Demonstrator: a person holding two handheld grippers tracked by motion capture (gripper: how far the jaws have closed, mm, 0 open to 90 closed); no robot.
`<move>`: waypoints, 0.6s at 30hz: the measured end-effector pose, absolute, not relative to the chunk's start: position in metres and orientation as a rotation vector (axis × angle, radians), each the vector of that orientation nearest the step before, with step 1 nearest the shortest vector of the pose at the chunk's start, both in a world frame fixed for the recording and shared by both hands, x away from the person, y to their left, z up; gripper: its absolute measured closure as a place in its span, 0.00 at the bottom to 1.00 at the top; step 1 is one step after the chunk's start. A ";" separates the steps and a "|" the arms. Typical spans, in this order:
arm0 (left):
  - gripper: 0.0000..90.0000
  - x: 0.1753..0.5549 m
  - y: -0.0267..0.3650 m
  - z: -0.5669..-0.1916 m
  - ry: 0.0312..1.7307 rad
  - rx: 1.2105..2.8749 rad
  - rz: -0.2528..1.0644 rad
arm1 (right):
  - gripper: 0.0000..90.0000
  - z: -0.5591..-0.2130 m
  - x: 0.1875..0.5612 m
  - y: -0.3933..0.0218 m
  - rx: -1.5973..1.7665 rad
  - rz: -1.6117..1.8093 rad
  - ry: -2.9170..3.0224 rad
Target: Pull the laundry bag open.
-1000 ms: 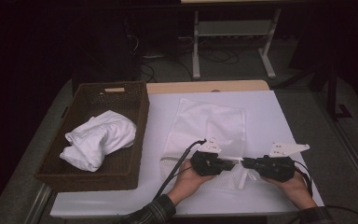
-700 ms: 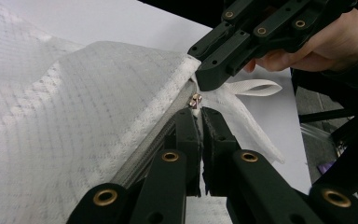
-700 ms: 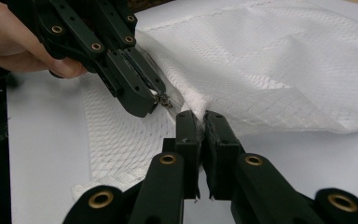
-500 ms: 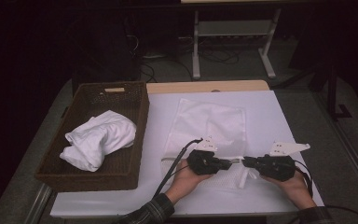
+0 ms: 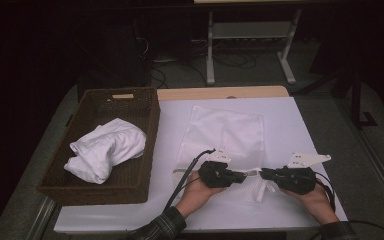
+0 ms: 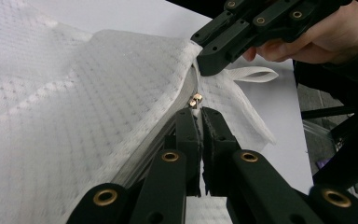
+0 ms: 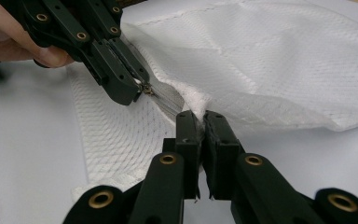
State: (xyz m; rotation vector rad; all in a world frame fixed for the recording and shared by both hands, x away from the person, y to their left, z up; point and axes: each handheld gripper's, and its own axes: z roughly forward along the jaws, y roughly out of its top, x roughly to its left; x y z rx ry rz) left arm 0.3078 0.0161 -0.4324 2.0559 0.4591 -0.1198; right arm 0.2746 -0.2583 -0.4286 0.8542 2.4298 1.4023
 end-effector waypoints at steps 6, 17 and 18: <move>0.96 0.307 0.018 -0.432 0.461 2.055 -0.117 | 0.94 -0.428 0.274 -0.259 0.856 1.396 2.424; 0.96 0.307 0.026 -0.432 0.476 2.054 -0.117 | 0.94 -0.429 0.275 -0.260 0.849 1.401 2.419; 0.96 0.307 0.026 -0.432 0.480 2.052 -0.121 | 0.94 -0.428 0.275 -0.260 0.852 1.394 2.416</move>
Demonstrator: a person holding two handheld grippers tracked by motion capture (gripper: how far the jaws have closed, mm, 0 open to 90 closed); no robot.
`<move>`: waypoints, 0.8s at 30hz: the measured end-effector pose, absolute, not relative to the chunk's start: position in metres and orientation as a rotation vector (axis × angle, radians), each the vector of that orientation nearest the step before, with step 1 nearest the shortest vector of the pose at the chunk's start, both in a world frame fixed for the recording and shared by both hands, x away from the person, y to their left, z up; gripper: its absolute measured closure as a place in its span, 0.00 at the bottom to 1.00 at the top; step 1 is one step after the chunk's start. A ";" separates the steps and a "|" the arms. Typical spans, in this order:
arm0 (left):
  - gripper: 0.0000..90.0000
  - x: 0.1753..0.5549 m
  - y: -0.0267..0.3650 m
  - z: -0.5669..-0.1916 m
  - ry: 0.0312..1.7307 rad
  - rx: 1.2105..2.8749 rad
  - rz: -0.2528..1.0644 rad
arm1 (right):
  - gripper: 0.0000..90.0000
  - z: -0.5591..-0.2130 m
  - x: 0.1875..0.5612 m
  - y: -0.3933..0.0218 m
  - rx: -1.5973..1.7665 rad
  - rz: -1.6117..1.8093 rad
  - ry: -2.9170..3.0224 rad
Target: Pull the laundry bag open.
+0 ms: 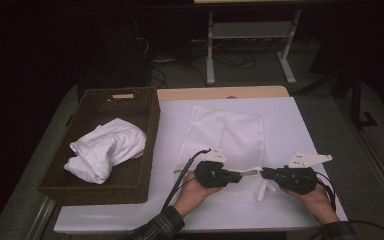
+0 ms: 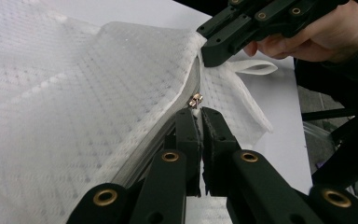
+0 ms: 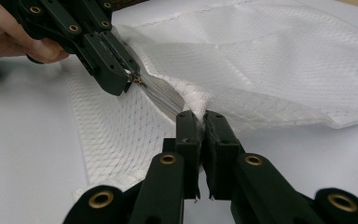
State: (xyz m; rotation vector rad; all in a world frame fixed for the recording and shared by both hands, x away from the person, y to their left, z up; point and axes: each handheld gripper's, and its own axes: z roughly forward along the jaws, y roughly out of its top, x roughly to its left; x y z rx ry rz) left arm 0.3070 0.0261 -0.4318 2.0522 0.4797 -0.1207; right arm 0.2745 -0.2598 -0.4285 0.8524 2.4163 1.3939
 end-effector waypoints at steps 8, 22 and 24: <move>0.96 0.307 0.030 -0.432 0.491 2.050 -0.121 | 0.94 -0.429 0.275 -0.260 0.848 1.394 2.416; 0.96 0.309 0.038 -0.433 0.514 2.053 -0.114 | 0.94 -0.429 0.275 -0.262 0.866 1.383 2.403; 0.96 0.309 0.040 -0.433 0.519 2.054 -0.108 | 0.94 -0.429 0.275 -0.262 0.867 1.384 2.403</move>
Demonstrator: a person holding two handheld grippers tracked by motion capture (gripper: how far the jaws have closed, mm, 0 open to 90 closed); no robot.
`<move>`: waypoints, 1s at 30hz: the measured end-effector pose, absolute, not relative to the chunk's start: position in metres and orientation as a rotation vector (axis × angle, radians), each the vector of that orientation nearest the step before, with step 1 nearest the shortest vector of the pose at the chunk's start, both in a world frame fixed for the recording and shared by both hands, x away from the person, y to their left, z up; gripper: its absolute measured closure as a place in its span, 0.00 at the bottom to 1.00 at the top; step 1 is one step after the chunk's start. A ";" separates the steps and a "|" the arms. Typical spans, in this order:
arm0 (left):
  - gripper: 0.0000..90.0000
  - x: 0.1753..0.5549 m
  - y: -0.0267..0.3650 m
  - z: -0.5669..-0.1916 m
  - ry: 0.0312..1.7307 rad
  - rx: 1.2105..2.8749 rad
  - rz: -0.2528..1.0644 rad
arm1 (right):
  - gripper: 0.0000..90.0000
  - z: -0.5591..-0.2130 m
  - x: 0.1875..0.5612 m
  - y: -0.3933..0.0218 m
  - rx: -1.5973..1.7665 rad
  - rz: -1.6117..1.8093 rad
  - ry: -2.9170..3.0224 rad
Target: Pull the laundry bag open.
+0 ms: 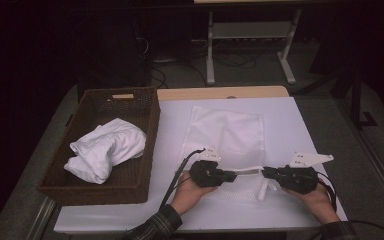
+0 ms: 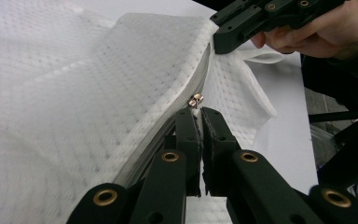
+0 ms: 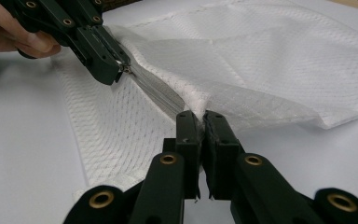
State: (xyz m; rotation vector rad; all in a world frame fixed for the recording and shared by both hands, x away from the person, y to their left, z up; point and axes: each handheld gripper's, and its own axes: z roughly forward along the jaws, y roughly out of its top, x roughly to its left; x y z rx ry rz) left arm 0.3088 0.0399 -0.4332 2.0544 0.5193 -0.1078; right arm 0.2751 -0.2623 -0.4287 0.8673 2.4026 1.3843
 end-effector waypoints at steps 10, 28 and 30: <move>0.96 0.311 0.050 -0.435 0.546 2.057 -0.104 | 0.94 -0.429 0.276 -0.263 0.872 1.382 2.405; 0.96 0.311 0.050 -0.438 0.572 2.070 -0.090 | 0.94 -0.430 0.275 -0.261 0.857 1.377 2.414; 0.96 0.311 0.050 -0.439 0.592 2.074 -0.082 | 0.94 -0.430 0.276 -0.261 0.857 1.380 2.415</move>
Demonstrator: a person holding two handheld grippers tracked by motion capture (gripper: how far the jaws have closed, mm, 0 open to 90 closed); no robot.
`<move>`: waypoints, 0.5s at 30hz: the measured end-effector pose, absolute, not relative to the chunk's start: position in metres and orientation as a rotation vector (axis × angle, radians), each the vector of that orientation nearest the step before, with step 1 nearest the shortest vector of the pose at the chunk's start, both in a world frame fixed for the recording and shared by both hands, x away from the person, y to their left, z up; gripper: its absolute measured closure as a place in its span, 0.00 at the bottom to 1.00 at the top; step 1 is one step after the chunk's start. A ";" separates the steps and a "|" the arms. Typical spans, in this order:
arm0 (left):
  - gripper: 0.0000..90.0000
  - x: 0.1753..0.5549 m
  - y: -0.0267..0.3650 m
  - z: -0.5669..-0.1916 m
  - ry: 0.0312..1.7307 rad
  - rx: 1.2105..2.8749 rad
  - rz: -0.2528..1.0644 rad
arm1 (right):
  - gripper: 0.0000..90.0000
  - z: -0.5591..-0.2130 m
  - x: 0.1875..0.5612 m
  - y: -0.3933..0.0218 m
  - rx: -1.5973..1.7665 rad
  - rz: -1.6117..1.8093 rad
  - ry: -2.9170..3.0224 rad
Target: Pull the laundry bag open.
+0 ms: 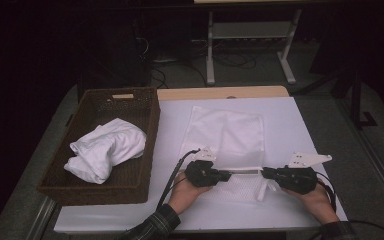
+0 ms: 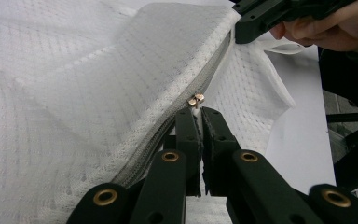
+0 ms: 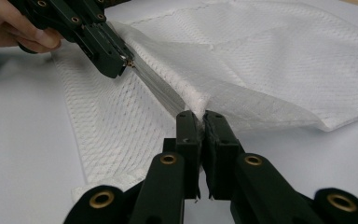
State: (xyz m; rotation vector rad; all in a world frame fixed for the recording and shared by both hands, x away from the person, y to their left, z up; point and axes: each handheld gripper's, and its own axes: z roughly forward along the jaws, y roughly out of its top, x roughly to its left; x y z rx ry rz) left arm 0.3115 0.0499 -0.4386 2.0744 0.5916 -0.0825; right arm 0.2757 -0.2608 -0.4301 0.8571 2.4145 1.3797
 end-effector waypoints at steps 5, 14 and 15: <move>0.96 0.314 0.056 -0.440 0.600 2.059 -0.094 | 0.94 -0.430 0.276 -0.262 0.858 1.385 2.413; 0.96 0.310 0.065 -0.442 0.619 2.079 -0.089 | 0.95 -0.432 0.277 -0.261 0.869 1.364 2.419; 0.96 0.310 0.065 -0.442 0.623 2.076 -0.092 | 0.95 -0.432 0.277 -0.261 0.871 1.364 2.418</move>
